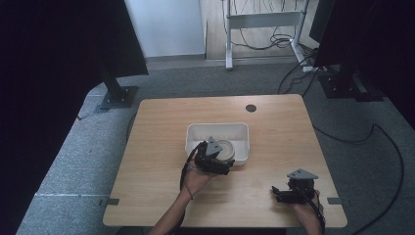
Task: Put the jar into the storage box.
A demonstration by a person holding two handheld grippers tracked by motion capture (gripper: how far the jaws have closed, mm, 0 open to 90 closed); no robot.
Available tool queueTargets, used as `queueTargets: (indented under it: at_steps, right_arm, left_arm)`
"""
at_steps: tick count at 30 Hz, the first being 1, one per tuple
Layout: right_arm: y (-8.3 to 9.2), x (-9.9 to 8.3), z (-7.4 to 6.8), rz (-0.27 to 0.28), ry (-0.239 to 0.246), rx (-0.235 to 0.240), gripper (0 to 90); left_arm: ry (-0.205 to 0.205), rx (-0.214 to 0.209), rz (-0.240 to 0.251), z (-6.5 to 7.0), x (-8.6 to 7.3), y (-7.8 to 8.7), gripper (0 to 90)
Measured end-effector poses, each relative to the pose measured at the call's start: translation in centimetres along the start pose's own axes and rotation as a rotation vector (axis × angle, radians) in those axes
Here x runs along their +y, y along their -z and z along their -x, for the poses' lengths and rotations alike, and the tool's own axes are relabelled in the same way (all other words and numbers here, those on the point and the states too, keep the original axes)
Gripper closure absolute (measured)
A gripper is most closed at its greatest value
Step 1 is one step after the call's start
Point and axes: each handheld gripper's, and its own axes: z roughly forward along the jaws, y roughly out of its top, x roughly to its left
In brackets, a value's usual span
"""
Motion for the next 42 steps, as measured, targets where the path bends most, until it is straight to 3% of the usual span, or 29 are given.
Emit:
queueTargets:
  at_steps: [12, 26, 42]
  right_arm:
    - [0.0, 0.0, 0.0, 0.000, 0.000, 0.000, 2.3]
    - [0.0, 0.0, 0.0, 0.000, 0.000, 0.000, 2.3]
    - [0.0, 0.0, 0.0, 0.000, 0.000, 0.000, 2.3]
  left_arm:
    - [0.039, 0.051, 0.002, -1.2, 0.3, -1.3, 10.0]
    - [0.069, 0.106, -0.020, -2.4, -0.6, -3.4, 10.0]
    - [0.086, 0.124, -0.078, -2.0, -1.9, -5.6, 10.0]
